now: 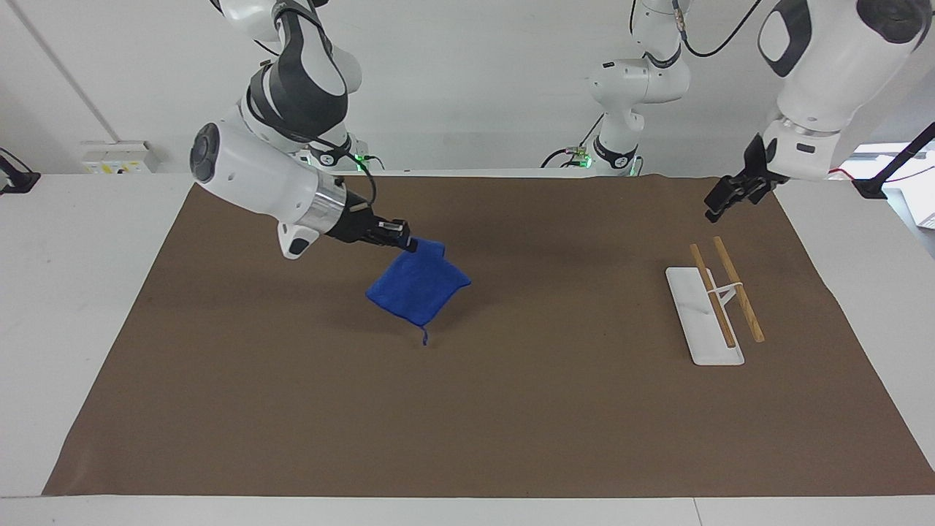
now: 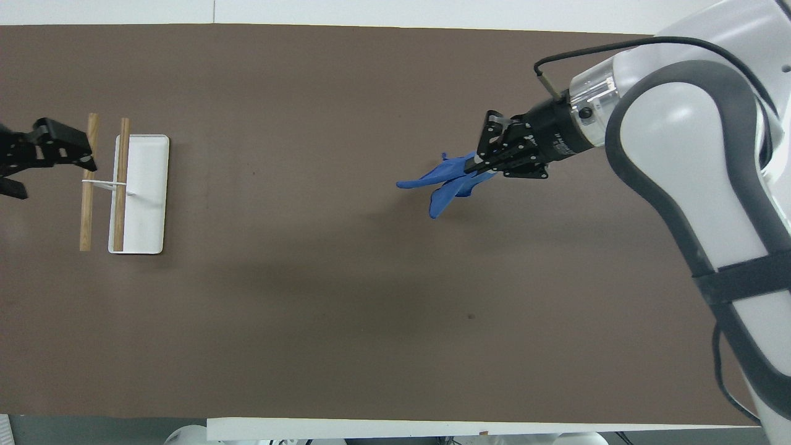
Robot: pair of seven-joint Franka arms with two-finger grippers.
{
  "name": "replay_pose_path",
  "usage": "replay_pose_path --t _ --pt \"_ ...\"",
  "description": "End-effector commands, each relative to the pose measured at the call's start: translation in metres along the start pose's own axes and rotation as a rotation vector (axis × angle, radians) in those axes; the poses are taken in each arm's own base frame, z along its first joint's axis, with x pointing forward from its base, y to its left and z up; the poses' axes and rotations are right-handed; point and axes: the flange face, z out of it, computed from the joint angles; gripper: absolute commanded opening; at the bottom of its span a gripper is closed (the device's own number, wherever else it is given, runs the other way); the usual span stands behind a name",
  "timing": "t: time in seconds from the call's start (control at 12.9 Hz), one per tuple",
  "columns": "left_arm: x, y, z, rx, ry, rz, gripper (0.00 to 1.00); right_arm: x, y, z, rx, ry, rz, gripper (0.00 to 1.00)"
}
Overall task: Right arm passes towel to left arm to hang
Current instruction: 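Carry the towel toward center while the left gripper reaches toward it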
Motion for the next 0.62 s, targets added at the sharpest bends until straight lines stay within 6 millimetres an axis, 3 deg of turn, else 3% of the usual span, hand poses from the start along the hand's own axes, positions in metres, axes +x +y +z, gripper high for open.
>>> replay_pose_path --t 0.0,0.23,0.54 --pt "-0.046 0.059 0.019 -0.073 0.062 -0.166 1.0 -0.021 -0.03 0.023 0.08 -0.04 0.094 0.0" --pt "-0.088 0.101 0.043 -0.105 0.043 -0.247 1.0 -0.035 -0.049 0.038 0.134 -0.068 0.192 0.0" --pt "-0.125 0.135 0.07 -0.162 0.014 -0.454 1.0 -0.047 -0.064 0.051 0.167 -0.078 0.279 0.0"
